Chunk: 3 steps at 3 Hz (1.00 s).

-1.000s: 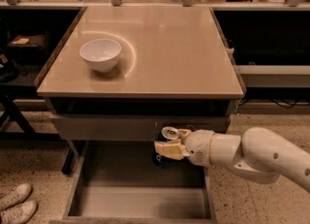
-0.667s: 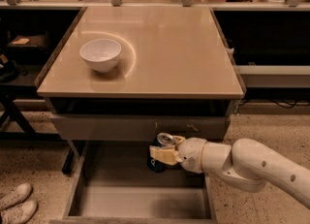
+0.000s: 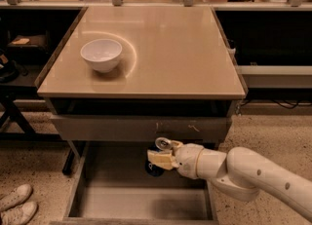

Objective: Place pepsi can into middle drawer

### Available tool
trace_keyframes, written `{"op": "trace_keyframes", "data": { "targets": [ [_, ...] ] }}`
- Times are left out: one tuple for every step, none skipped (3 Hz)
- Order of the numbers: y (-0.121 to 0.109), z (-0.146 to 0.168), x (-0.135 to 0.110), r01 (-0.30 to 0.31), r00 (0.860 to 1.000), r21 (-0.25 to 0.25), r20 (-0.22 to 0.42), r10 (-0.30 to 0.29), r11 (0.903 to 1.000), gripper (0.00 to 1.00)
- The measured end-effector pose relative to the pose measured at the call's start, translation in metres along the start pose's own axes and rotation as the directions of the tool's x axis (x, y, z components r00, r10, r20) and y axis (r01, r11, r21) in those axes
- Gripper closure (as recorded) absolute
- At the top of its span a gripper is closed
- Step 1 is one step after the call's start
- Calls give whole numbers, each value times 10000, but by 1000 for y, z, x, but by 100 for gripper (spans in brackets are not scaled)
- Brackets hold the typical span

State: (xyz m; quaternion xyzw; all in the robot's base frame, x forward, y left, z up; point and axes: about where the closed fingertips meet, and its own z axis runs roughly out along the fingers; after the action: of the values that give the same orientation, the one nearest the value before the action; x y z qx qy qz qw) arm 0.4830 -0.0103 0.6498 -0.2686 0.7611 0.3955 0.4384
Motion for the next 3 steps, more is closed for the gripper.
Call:
{"op": "trace_keyframes", "data": {
  "targets": [
    [-6,22,32,-15,9995,663,306,-6,9978,100],
    [-25,36,57,-83,9990,1591,453,11,9872,100],
    [-36,36,60,-179,9989,1982,462,89,9800,100]
  ]
}}
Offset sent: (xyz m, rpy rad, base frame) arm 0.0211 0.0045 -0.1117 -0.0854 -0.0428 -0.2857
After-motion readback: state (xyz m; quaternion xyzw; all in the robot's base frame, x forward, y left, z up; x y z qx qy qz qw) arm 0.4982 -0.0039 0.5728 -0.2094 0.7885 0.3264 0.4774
